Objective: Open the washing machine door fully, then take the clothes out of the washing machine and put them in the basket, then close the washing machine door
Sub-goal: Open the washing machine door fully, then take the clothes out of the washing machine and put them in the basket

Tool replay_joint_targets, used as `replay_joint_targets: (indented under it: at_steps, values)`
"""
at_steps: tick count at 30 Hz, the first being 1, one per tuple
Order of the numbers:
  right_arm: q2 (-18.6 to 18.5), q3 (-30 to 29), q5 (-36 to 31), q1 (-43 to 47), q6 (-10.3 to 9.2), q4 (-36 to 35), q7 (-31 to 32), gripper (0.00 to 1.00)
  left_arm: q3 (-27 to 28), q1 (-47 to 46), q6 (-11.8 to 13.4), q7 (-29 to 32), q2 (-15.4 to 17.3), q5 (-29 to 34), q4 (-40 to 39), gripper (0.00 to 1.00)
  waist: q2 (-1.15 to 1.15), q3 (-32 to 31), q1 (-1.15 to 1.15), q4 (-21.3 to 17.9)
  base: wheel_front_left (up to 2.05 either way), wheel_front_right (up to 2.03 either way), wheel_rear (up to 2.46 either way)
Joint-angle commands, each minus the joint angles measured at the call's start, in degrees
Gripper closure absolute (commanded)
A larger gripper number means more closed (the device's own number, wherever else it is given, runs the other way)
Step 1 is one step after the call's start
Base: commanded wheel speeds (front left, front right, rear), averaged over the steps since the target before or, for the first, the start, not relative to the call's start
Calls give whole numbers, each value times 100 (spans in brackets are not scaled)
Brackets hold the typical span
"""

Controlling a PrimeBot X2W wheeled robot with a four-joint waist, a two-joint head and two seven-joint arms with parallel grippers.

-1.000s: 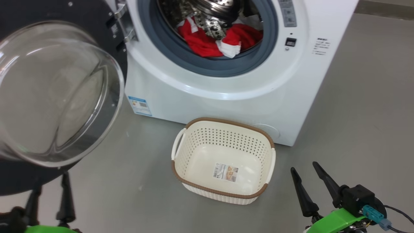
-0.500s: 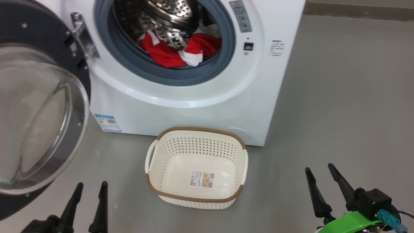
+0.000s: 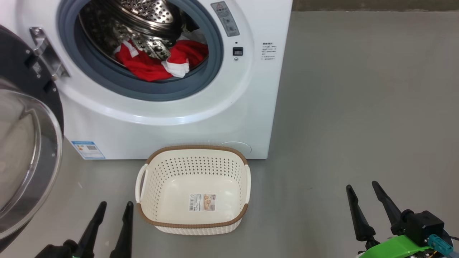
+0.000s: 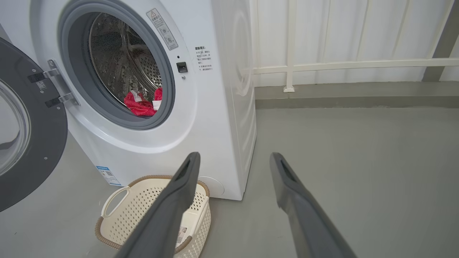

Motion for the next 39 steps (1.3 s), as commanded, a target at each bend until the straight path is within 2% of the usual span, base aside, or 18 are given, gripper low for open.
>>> replay_joint_targets:
  at_steps: [1, 39]
  values:
    - [-52, 62, 21, -35, 26, -179, -54, 0, 126, -89, 8, -29, 91, -24, -184, 0, 0, 9, 0, -85, 0, 0, 0]
    - [21, 1, -26, -5, 26, -227, -54, 0, -68, -179, 8, -29, 218, 42, -323, 0, 0, 98, 0, -45, 0, 0, 0]
